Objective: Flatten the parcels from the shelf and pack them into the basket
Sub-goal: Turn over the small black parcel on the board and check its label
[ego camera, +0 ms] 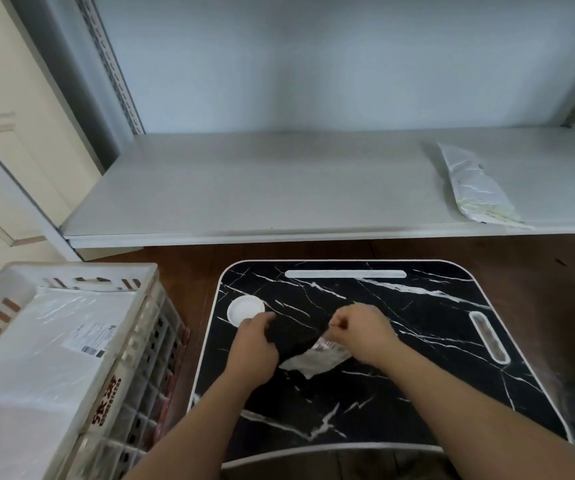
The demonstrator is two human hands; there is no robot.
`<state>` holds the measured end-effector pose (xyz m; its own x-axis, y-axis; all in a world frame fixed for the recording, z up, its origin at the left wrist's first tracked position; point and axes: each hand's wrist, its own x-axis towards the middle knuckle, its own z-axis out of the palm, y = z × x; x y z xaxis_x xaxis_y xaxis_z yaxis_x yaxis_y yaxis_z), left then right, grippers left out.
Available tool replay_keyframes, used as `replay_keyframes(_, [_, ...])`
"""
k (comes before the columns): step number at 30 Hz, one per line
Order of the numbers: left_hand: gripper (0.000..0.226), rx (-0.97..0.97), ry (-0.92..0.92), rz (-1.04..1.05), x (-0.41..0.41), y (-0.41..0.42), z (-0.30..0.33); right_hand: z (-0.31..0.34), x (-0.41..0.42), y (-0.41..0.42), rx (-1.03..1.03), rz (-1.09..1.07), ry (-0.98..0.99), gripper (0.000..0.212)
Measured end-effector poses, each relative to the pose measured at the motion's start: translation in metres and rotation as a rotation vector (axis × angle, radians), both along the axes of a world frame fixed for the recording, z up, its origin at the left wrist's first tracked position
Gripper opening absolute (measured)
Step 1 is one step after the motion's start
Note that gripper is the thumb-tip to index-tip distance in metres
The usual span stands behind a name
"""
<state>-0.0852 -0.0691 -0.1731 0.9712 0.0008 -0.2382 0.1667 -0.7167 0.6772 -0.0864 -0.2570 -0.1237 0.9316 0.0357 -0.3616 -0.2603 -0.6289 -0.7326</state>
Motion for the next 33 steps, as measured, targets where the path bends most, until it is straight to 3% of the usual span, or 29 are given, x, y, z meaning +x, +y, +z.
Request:
replay_keyframes(1, [0.060,0.006,-0.011,-0.024,0.001,0.001,0.008,0.007,0.002,0.002,-0.066,0.042,-0.052,0.029])
replay_keyframes(4, [0.078,-0.066,0.036,-0.188,-0.002,0.002,0.033,0.032,0.007,0.006,0.115,0.130,-0.077,0.029])
replay_keyframes(6, [0.083,-0.121,0.112,-0.302,-0.005,-0.003,0.047,0.046,0.010,0.007,0.123,0.185,-0.074,0.030])
replay_keyframes(10, [0.040,-0.240,0.164,-0.251,-0.012,-0.004,0.064,0.059,0.011,0.007,0.138,0.193,-0.119,0.024])
replay_keyframes(14, [0.018,-0.514,0.264,-0.173,-0.021,0.000,0.069,0.059,0.007,0.006,0.085,-0.211,-0.322,0.029])
replay_keyframes(16, [0.017,-0.608,0.222,-0.003,-0.024,-0.001,0.071,0.056,-0.003,0.008,0.189,-0.444,-0.172,0.045])
replay_keyframes(19, [0.025,-0.528,0.121,0.298,-0.023,-0.006,0.067,0.042,-0.023,0.022,0.465,-0.496,0.226,0.068])
replay_keyframes(22, [0.032,-0.614,0.211,0.483,-0.024,-0.006,0.062,0.028,-0.040,0.037,0.623,-0.457,0.387,0.056])
replay_keyframes(25, [0.030,-0.803,0.452,0.417,-0.031,-0.002,0.059,0.015,-0.044,0.046,0.652,-0.449,0.433,0.024])
replay_keyframes(30, [0.048,-1.133,0.425,0.311,-0.032,0.014,0.057,0.020,-0.037,0.030,0.812,-0.443,0.376,0.015])
replay_keyframes(31, [0.045,-1.151,0.449,0.295,-0.032,0.016,0.058,0.022,-0.037,0.026,0.838,-0.413,0.361,0.015])
replay_keyframes(33, [0.037,-0.898,0.493,0.225,-0.040,0.012,0.061,0.019,-0.040,0.022,0.685,-0.351,0.363,0.014])
